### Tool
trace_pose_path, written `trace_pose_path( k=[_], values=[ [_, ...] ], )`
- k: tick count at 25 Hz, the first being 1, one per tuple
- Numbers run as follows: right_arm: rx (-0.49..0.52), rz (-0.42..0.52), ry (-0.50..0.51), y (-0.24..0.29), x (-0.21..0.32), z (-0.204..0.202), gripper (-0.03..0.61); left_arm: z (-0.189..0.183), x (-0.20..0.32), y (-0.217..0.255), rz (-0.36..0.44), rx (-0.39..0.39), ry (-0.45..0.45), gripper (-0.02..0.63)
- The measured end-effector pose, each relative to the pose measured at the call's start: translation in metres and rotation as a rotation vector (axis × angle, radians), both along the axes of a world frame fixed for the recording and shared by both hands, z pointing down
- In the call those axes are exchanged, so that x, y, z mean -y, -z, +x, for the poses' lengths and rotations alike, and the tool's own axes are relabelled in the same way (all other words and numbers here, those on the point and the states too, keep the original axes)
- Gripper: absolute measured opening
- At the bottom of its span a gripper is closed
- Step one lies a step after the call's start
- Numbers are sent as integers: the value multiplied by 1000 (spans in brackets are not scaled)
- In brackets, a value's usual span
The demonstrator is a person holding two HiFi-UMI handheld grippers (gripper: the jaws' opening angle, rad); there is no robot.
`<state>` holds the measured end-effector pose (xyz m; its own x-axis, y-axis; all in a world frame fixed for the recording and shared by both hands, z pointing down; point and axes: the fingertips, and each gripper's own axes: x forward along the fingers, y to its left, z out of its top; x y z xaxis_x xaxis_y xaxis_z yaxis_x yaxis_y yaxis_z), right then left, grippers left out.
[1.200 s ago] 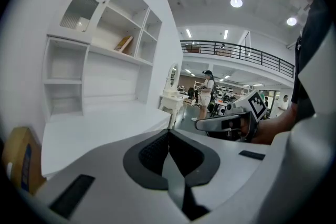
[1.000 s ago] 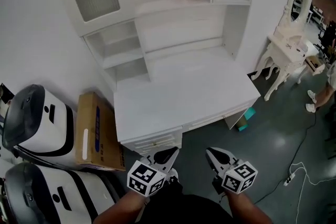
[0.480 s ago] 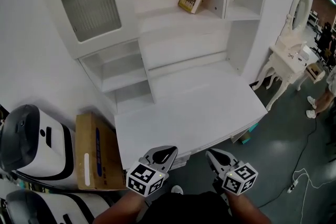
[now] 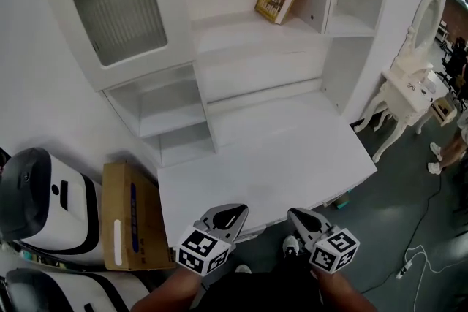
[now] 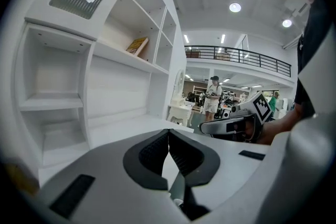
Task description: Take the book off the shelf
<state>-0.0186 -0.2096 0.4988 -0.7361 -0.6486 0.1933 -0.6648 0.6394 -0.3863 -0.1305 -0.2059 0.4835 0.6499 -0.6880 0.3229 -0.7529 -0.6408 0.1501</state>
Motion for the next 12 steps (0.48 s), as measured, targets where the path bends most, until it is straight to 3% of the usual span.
trace_pose_path(
  k=[12],
  values=[
    [-2, 141, 115, 54, 113, 23, 28, 23, 76, 27, 50, -4, 144, 11]
  ],
)
